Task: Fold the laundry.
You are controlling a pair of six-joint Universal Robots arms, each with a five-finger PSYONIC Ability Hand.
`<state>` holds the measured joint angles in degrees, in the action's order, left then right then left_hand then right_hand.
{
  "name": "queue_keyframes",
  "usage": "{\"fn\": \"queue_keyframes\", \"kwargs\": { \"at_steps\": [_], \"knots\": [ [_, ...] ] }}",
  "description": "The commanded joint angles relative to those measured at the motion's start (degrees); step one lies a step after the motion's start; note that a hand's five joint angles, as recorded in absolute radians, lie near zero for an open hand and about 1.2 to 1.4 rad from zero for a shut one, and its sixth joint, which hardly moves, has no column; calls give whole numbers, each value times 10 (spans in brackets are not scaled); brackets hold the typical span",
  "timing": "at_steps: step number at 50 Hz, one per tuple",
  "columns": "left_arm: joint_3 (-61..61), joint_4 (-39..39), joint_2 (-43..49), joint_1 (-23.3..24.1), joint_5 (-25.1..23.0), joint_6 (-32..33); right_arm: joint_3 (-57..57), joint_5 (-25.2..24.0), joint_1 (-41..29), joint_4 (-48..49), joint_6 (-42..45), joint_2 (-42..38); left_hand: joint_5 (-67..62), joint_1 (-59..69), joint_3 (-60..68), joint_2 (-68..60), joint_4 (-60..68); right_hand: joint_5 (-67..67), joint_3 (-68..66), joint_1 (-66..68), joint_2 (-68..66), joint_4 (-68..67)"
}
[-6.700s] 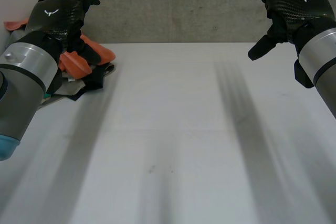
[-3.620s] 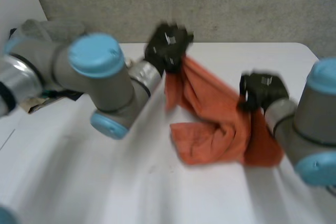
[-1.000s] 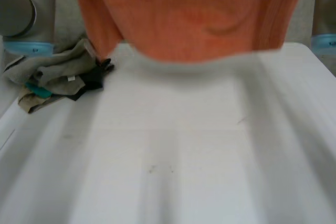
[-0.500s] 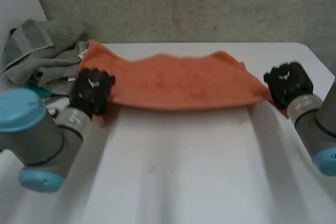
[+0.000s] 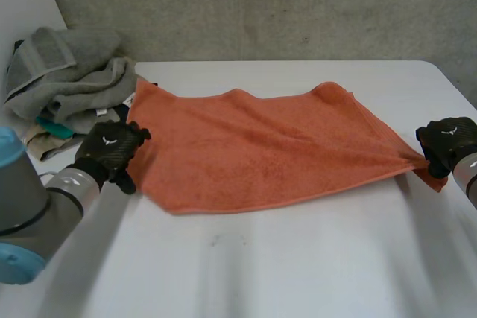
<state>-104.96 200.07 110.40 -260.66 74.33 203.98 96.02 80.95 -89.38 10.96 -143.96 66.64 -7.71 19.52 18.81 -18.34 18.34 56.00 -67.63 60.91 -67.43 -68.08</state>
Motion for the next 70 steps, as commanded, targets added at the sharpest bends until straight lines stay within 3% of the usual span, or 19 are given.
{"fn": "queue_keyframes", "kwargs": {
  "at_steps": [1,12,25,28,29,30,39,47,53,57,61,65,70],
  "knots": [
    [5,-49,10,-23,-60,-22,4,1,-2,1,-1,0,-78,60,67,-72,72,140,-124,191,-126,-119],
    [13,-48,28,-11,-62,-21,7,-1,-2,2,-1,0,-161,142,149,-154,154,140,-124,191,-126,-119],
    [84,-45,116,8,-57,-8,14,-1,-2,1,0,-2,-290,272,279,-284,284,140,-124,191,-126,-119],
    [92,-46,120,13,-57,0,16,0,-2,1,0,-1,-417,399,406,-411,411,140,-124,191,-126,-119],
    [97,-46,120,14,-56,4,17,0,-2,1,0,-1,-591,573,580,-585,585,140,-124,191,-126,-119],
    [98,-46,120,16,-55,4,17,0,-2,1,0,-1,-623,604,612,-616,616,140,-124,191,-126,-119],
    [91,-66,-1,43,12,-24,13,3,-3,-28,11,33,-623,605,612,-617,617,140,-124,191,-126,-119],
    [80,-215,-134,57,14,-40,-14,-4,1,-226,117,146,-623,605,612,-617,617,140,-124,191,-126,-119],
    [83,-289,-164,56,13,-33,-21,-4,-2,-270,186,170,-623,605,612,-617,617,140,-124,191,-126,-119],
    [88,-269,-123,56,15,0,-20,-3,-11,-257,185,170,-623,605,612,-617,617,140,-124,191,-126,-119],
    [115,-223,-28,56,20,47,-22,-3,-37,-224,152,153,-623,605,612,-617,617,140,-124,191,-126,-119],
    [185,-186,86,59,23,93,-38,12,-58,-158,104,71,-623,605,612,-617,617,140,-124,191,-126,-119],
    [247,-186,141,70,30,99,-52,40,-91,-134,93,45,-443,425,432,-437,437,140,-124,191,-126,-119]
  ]
}}
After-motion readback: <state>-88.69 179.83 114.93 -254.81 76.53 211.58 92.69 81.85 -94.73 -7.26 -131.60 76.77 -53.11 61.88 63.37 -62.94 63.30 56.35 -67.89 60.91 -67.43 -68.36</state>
